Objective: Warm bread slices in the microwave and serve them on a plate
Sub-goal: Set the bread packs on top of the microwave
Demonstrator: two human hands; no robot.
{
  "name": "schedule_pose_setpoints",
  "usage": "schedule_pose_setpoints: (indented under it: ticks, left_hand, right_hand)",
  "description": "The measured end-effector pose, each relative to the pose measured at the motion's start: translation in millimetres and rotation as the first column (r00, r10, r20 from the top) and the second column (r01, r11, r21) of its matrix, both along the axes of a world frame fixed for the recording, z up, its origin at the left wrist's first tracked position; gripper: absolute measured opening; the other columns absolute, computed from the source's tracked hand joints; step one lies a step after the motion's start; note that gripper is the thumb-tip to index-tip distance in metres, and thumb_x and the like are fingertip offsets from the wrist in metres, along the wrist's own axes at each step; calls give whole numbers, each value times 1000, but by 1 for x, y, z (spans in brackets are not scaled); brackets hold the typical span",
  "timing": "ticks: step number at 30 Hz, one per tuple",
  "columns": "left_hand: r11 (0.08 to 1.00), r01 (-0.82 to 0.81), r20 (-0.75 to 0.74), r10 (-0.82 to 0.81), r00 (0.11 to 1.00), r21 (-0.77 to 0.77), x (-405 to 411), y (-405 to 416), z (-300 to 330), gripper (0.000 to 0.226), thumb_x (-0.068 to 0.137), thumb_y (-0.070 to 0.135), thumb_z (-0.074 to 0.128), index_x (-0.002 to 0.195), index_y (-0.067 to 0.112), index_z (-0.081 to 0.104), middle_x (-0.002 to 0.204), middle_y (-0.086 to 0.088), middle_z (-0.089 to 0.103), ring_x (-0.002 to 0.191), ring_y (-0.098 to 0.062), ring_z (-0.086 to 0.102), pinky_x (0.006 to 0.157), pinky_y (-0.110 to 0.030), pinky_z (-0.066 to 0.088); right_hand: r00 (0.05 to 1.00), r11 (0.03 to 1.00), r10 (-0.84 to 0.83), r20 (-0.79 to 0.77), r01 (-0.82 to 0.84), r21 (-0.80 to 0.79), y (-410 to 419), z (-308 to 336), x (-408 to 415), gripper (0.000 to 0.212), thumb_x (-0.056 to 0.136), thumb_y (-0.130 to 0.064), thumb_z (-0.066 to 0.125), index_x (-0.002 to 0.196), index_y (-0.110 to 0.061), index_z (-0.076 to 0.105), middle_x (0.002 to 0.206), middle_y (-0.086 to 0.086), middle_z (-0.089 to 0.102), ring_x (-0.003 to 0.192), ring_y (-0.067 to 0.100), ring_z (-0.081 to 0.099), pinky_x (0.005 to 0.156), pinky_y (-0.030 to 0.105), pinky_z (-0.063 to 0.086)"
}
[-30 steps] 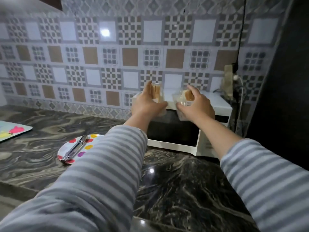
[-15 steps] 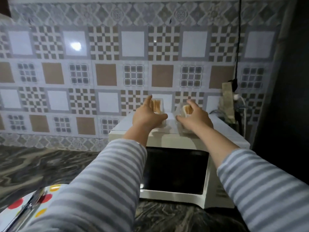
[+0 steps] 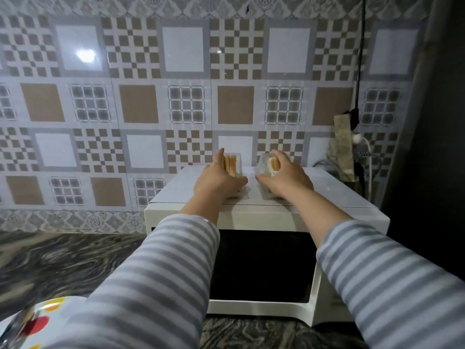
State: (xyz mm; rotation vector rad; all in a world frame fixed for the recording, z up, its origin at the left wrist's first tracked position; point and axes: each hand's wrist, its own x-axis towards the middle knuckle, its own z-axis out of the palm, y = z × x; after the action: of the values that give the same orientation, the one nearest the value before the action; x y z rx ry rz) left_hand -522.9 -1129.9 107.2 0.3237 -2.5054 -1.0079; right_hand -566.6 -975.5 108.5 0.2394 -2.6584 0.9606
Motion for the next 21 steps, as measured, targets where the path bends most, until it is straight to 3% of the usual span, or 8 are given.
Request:
schedule_pose_setpoints:
  ticks: [5,9,16,21]
  left_hand:
    - [999,-17,-11,17,1000,-32,18,3,6,97,79,53,66,153,35,4,148,-3,42,129,-26,47,101,-43,42]
    - [997,-69,-61,66,996,-41,55,13,5,83,80,52,58,150,31,20,144,-4,45,124,-27,50,101,-47,44]
    - [990,-88,-79,79,994,-107,139,36,-24,62,86,41,58,142,26,37,141,-6,44,121,-29,50,99,-46,45]
    - [989,-79,14,82,997,-124,201,54,-73,53,84,43,59,133,26,48,134,-1,52,116,-26,54,96,-46,47]
  right_hand:
    - [996,996,42,74,-47,70,9,8,11,83,82,-64,55,148,-46,7,155,5,27,135,33,37,104,44,39]
    - [999,988,34,-22,-31,150,18,5,46,60,89,-59,46,143,-40,28,148,8,32,126,35,42,101,43,40]
    - [963,950,61,-264,25,311,36,-36,134,42,91,-43,48,132,-29,48,146,8,30,133,32,27,106,48,33]
    - [993,955,64,-98,-33,295,52,-85,200,36,92,-38,50,127,-29,52,144,8,33,135,30,27,106,46,34]
